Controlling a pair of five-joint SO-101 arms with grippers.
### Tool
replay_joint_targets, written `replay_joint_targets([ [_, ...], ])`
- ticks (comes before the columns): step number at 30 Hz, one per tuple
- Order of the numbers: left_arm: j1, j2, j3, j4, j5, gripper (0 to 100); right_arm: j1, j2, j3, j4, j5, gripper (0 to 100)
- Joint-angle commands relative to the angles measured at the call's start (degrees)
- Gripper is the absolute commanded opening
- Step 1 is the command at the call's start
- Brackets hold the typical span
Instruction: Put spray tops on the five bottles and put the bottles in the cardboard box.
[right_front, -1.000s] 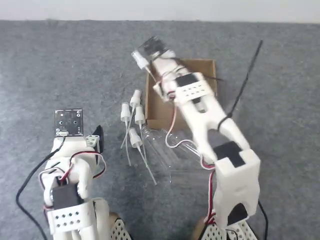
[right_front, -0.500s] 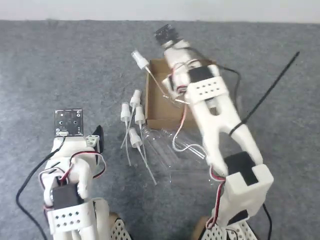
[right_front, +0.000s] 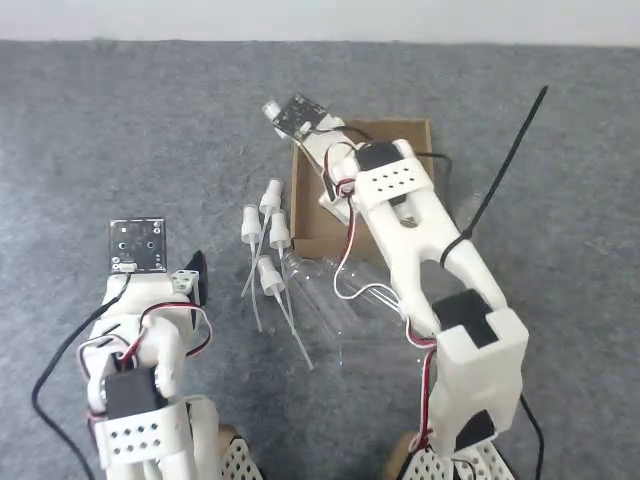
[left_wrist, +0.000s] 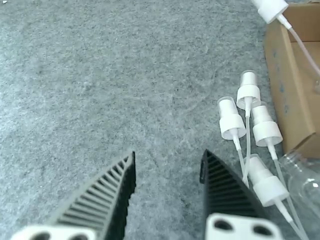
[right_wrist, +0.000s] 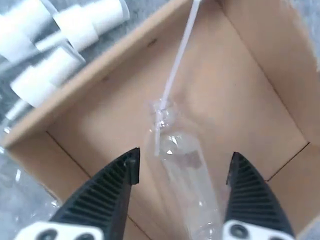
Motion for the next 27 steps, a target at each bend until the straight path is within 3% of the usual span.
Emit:
replay_joint_targets([
  [1,0.09,-0.79,-0.22,-1.14,-0.44,20,0.40,1.45,-1.67,-0.04,2.99,24.6],
  [7,0.09,-0.79,-0.22,-1.14,-0.44,20,1.63,5.85,-2.20,-3.03,2.55,22.0],
  [12,0.09,-0.79,0.13,-1.32,-0.44,20,2.86,3.74,-2.20,-4.79,2.46,0.2],
  [21,0.09,-0.79,0.13,-1.58,-0.44,20,3.21,-7.52,-1.85,2.51,2.55,0.6],
  [27,0.09,-0.79,0.22,-2.11,-0.44,20,-1.54,-14.81,-1.76,9.98,2.90,0.6],
])
